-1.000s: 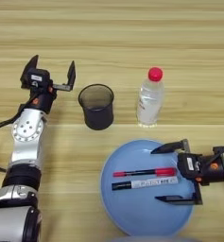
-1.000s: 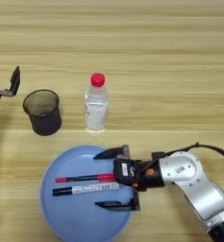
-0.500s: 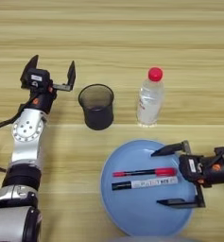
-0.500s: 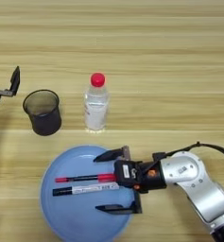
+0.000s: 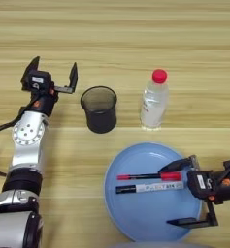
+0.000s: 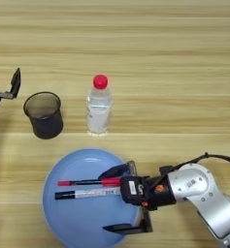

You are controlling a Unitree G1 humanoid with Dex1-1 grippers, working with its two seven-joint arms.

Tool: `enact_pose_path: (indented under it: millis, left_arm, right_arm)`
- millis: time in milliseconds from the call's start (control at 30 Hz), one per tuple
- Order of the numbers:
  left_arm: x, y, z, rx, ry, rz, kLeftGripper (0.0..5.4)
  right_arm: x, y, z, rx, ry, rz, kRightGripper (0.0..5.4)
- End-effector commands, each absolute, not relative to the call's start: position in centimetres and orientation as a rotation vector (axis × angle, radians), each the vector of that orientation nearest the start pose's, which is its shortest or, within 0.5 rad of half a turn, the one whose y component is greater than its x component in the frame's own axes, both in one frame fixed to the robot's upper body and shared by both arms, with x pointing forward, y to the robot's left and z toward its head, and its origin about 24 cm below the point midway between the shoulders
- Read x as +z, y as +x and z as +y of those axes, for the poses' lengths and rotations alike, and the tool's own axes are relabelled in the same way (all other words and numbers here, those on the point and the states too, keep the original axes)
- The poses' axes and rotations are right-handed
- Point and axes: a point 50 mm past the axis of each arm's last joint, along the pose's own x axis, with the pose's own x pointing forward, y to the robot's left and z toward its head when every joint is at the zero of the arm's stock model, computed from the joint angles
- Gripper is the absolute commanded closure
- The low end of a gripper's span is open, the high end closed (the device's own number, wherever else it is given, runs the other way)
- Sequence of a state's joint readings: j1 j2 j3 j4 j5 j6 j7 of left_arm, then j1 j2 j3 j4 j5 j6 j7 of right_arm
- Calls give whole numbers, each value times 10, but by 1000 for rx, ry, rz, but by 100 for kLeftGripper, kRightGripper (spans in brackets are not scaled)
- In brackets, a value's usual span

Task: Move the objects on the table

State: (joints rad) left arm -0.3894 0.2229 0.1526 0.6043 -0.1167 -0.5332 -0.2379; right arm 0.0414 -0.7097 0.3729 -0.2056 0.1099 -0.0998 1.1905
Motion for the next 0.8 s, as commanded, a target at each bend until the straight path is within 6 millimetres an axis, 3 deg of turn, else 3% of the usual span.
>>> enact_pose_path:
  millis: [33, 800]
  left_arm:
    - [74, 316, 208, -107, 127, -323, 0]
    - [74, 317, 207, -105, 124, -325, 0]
  right_arm:
    - [47, 178, -153, 1631, -575, 264, 3]
    - [40, 181, -154, 1632, -610, 317, 3]
